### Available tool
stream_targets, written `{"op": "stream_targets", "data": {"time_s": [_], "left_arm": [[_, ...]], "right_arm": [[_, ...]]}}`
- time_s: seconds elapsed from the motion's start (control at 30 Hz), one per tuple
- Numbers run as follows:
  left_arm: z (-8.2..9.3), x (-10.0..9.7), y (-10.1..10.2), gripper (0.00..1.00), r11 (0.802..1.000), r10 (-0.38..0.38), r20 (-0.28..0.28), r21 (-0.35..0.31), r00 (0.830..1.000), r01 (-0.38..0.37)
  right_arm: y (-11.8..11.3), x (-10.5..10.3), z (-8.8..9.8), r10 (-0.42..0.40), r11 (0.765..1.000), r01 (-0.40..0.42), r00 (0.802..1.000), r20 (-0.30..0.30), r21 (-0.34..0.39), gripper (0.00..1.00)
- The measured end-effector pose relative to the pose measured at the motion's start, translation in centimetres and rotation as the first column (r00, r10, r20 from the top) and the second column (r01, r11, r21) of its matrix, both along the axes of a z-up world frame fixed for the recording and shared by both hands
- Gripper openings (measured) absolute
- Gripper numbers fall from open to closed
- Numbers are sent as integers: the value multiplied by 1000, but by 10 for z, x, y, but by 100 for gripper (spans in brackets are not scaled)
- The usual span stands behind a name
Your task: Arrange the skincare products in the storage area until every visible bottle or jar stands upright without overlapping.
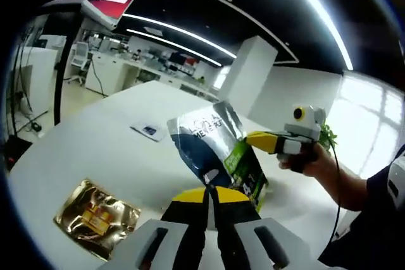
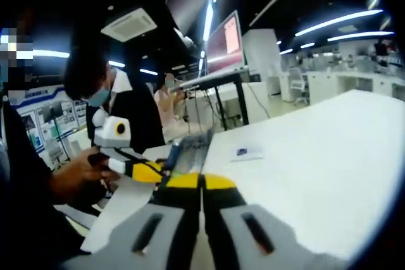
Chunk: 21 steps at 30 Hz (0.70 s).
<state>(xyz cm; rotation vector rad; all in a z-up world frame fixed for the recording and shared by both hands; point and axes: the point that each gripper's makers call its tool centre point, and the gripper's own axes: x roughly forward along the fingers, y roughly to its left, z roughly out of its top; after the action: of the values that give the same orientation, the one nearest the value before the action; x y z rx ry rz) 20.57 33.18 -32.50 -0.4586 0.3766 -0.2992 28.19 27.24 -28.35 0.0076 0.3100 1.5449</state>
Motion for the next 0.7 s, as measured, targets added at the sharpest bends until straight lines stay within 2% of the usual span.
{"op": "stream_targets", "data": {"time_s": [0.7], "left_arm": [[44, 8, -53, 0, 994, -94, 79, 58, 993, 89]], "right_arm": [[-66, 2, 31, -83, 989, 88, 995, -50, 118, 0]]}}
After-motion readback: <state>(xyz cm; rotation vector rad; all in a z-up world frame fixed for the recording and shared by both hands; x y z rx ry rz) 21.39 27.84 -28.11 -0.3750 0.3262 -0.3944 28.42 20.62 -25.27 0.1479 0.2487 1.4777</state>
